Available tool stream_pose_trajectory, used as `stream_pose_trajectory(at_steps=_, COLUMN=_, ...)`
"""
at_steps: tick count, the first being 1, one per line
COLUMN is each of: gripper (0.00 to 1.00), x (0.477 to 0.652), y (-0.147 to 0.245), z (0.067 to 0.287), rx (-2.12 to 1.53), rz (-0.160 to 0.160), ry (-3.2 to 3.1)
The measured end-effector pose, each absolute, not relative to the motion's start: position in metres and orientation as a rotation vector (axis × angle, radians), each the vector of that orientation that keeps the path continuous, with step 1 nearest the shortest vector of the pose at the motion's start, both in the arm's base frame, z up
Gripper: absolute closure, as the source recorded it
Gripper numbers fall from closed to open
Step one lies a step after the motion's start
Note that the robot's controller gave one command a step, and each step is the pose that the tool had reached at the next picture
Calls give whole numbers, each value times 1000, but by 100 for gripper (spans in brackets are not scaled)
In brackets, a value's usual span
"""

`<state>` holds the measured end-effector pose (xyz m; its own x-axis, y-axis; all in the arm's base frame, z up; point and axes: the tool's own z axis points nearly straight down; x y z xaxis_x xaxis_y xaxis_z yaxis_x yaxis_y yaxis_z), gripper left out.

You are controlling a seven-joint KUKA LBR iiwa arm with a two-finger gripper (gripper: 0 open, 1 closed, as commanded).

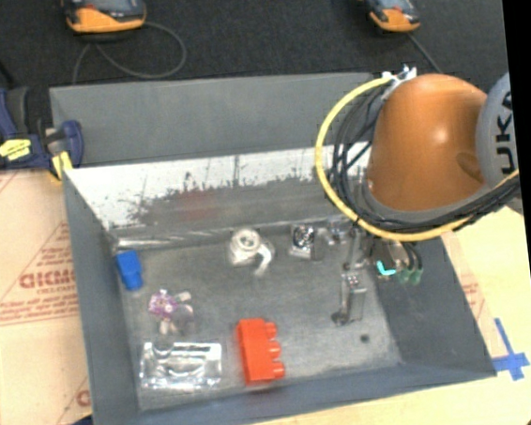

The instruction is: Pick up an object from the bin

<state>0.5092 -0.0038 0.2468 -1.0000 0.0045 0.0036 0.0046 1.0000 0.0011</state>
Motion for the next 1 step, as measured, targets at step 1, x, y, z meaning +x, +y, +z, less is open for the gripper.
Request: stream_pose_trajectory(at_steps=1, gripper=0, x=496, y=31, z=116, rx=-156, rz=-3, ry=-3131)
